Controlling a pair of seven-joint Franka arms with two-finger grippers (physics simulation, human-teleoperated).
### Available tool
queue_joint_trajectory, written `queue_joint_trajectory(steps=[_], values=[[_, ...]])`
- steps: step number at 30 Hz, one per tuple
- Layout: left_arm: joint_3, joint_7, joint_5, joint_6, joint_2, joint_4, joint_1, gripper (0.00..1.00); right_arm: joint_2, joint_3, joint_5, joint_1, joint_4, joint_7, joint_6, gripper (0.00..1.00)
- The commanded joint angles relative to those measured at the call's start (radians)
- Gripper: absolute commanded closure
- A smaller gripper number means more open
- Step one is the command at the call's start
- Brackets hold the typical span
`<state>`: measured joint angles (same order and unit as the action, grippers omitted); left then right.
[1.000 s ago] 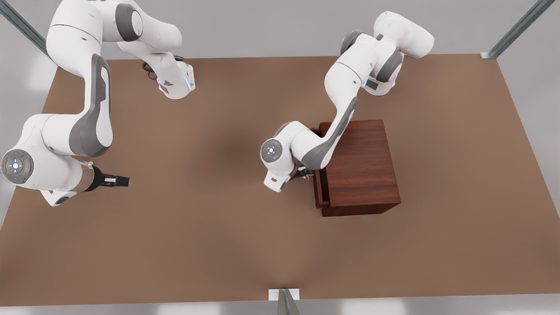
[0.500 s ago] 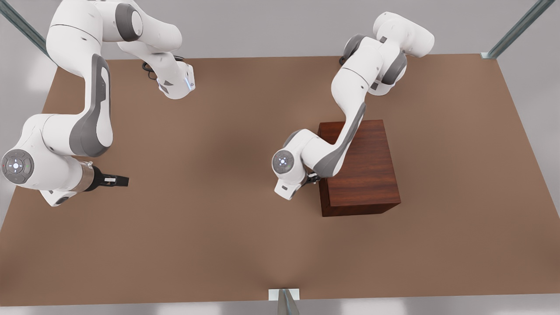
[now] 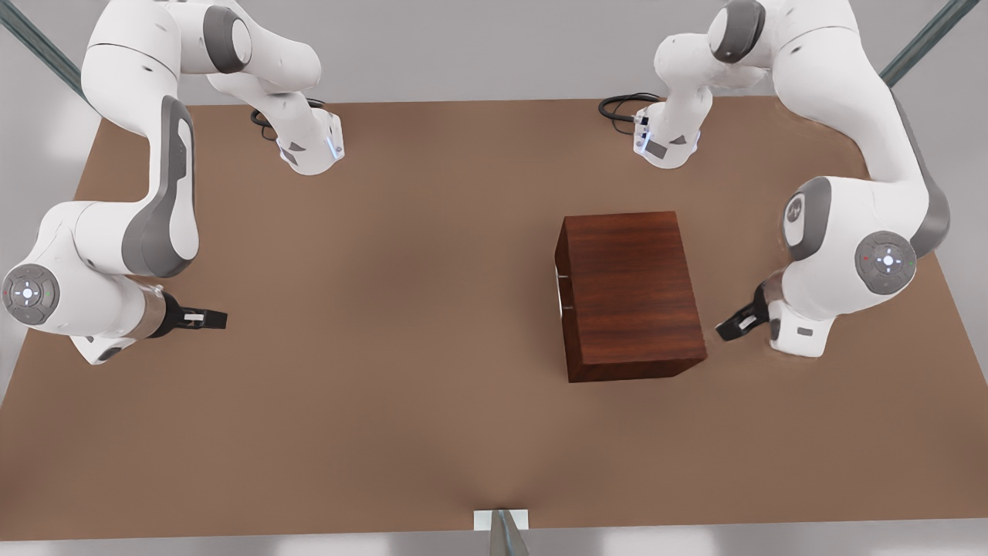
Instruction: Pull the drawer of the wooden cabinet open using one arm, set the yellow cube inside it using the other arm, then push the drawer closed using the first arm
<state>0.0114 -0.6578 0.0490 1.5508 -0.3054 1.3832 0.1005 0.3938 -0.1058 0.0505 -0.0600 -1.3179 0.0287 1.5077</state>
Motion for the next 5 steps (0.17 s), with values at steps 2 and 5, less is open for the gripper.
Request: queue_joint_trajectory(steps=[2, 5], values=[[-0.002, 0.600, 0.049, 0.183, 0.117, 0.165, -0.010, 0.00, -0.001, -0.002, 0.006, 0.002, -0.004, -0.004, -0.001, 0.00], [-0.007, 0.584, 0.052, 0.180, 0.100, 0.134, -0.007, 0.00, -0.001, -0.002, 0.005, 0.002, -0.003, -0.004, -0.003, 0.00]])
